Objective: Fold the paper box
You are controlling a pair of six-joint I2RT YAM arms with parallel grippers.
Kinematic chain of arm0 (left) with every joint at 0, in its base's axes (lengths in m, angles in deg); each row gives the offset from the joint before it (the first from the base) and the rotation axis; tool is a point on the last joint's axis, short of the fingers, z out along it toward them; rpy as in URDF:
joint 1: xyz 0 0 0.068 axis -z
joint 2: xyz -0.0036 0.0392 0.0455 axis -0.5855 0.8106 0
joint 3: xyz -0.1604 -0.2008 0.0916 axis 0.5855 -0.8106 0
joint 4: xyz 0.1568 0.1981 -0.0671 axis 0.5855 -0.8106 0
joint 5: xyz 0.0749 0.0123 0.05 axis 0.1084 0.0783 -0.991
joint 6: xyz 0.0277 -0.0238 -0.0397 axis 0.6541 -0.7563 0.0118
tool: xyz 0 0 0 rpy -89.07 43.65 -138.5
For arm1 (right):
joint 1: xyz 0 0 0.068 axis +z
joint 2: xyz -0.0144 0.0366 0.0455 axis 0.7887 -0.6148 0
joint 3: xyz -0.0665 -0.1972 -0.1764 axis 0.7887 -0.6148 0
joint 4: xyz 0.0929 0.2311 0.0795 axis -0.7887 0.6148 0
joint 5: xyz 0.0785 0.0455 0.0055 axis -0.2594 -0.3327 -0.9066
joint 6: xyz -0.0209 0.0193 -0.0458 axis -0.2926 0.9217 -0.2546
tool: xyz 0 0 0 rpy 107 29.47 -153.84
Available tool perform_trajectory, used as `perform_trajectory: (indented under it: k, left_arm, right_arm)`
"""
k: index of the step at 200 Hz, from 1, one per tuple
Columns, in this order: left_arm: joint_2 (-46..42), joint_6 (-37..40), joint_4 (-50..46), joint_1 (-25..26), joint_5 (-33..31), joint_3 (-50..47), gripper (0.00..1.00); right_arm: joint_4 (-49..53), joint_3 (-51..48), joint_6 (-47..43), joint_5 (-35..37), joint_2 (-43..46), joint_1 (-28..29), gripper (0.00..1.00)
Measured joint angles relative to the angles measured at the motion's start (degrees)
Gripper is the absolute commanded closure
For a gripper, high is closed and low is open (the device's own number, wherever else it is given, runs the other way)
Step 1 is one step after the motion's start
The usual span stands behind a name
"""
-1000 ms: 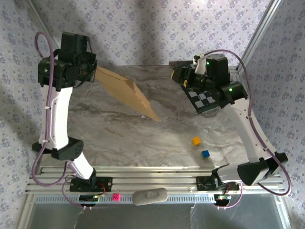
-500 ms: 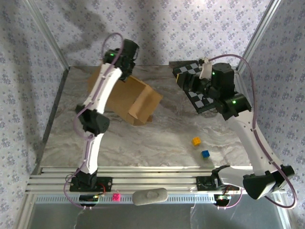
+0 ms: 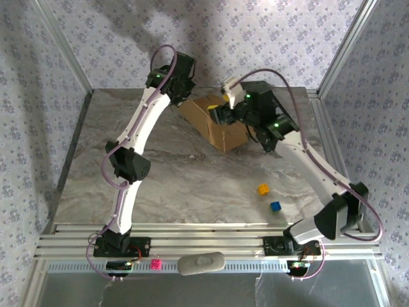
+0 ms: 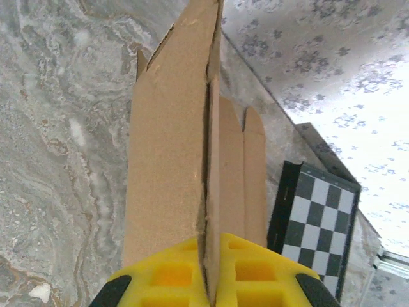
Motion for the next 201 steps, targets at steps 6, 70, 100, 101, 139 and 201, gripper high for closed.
perform_trajectory:
  k: [6, 70, 100, 101, 139, 201]
  left_arm:
    - [-0.31, 0.17, 0.11, -0.11, 0.22, -0.02, 1.00]
    - [-3.02, 1.90, 0.44, -1.09, 2.80, -1.70, 1.00]
    - [-3.10, 2.32, 0.68, -1.14, 3.23, -2.54, 1.00]
    - [-3.10, 2.32, 0.70, -1.14, 3.26, -2.56, 1.00]
    - [-4.28, 2.60, 0.92, -1.09, 3.91, -4.15, 1.00]
    - [-8.66, 3.21, 2.73, -1.05, 3.80, -7.30, 1.00]
  right_arm:
    - [0.39, 1.09, -1.18, 0.37, -1.18, 1.05, 0.30]
    - [1.49, 3.82, -7.48, 6.47, -3.08, 9.53, 0.27]
    - [2.45, 4.94, -8.44, 9.62, -3.56, 11.23, 0.28]
    - [2.56, 5.20, -8.48, 9.73, -3.74, 11.32, 0.29]
    - [5.09, 17.44, -10.14, 14.23, -12.22, 12.57, 0.44]
    - [8.74, 21.05, -10.99, 18.60, -17.57, 13.44, 0.70]
